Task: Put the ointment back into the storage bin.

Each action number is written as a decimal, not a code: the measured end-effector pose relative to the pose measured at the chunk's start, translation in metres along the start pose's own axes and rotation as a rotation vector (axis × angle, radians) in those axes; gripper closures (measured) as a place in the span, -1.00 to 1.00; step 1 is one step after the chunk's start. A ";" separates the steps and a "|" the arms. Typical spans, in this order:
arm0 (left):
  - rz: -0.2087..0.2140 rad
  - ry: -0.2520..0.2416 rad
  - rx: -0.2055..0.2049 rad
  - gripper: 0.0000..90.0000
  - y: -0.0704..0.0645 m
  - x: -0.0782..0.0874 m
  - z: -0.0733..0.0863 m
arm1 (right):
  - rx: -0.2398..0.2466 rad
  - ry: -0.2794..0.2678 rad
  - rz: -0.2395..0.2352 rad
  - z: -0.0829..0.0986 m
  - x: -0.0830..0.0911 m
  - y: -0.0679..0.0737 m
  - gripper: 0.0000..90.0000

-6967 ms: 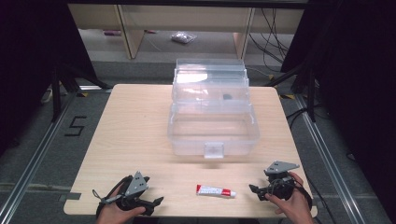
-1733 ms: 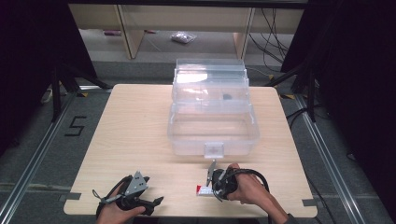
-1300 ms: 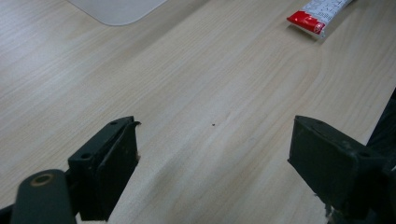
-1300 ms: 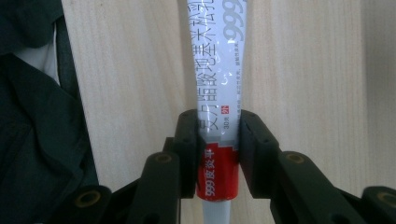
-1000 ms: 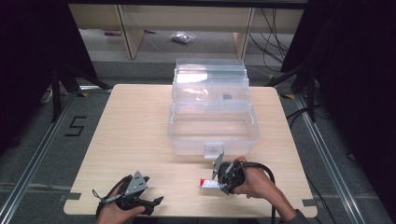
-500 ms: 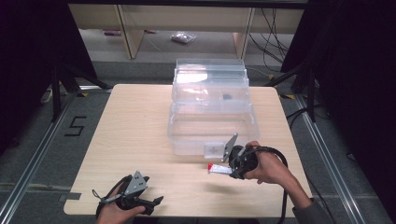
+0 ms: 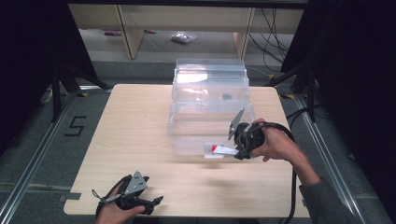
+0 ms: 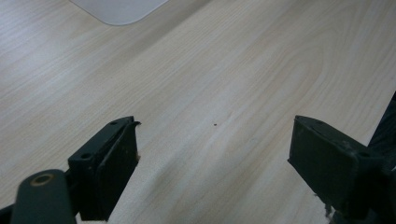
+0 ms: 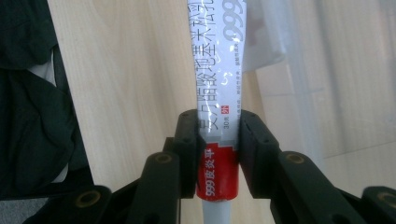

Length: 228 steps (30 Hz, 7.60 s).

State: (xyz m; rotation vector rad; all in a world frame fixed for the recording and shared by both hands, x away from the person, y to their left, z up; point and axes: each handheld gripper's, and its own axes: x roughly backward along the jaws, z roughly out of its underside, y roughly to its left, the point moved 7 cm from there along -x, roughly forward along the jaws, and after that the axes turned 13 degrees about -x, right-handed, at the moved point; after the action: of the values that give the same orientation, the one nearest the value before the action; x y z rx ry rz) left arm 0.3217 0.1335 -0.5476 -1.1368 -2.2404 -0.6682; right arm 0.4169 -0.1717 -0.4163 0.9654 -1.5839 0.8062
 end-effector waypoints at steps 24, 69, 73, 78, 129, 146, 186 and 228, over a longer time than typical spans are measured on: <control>0.001 -0.004 0.010 -0.66 0.000 0.000 0.000 | -0.046 0.028 -0.002 -0.016 -0.007 -0.063 0.58; 0.003 -0.009 0.013 -0.66 -0.001 0.000 0.000 | -0.075 0.112 -0.020 -0.010 -0.050 -0.105 0.57; 0.002 -0.008 0.013 -0.66 -0.001 0.000 0.000 | -0.089 0.126 -0.032 -0.008 -0.054 -0.105 0.57; 0.002 -0.008 0.012 -0.66 0.000 0.000 0.000 | -0.114 0.118 -0.047 -0.005 -0.059 -0.105 0.53; 0.001 -0.005 0.006 -0.66 0.000 0.000 0.000 | -0.168 -0.026 -0.030 -0.007 0.001 -0.071 -0.03; 0.000 0.003 0.000 -0.66 0.001 0.001 0.001 | -0.153 -0.038 -0.050 0.001 -0.008 -0.054 -0.24; -0.004 -0.004 0.007 -0.66 0.000 0.000 -0.001 | -0.159 -0.095 -0.088 0.016 -0.031 -0.012 -0.38; -0.001 -0.005 0.014 -0.66 0.000 0.001 -0.001 | -0.154 -0.128 -0.103 0.031 -0.068 0.026 -0.51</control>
State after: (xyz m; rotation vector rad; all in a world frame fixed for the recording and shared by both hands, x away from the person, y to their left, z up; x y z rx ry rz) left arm 0.3212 0.1331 -0.5468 -1.1317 -2.2470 -0.6490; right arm 0.3878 -0.1758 -0.4902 0.9932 -1.6653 0.5523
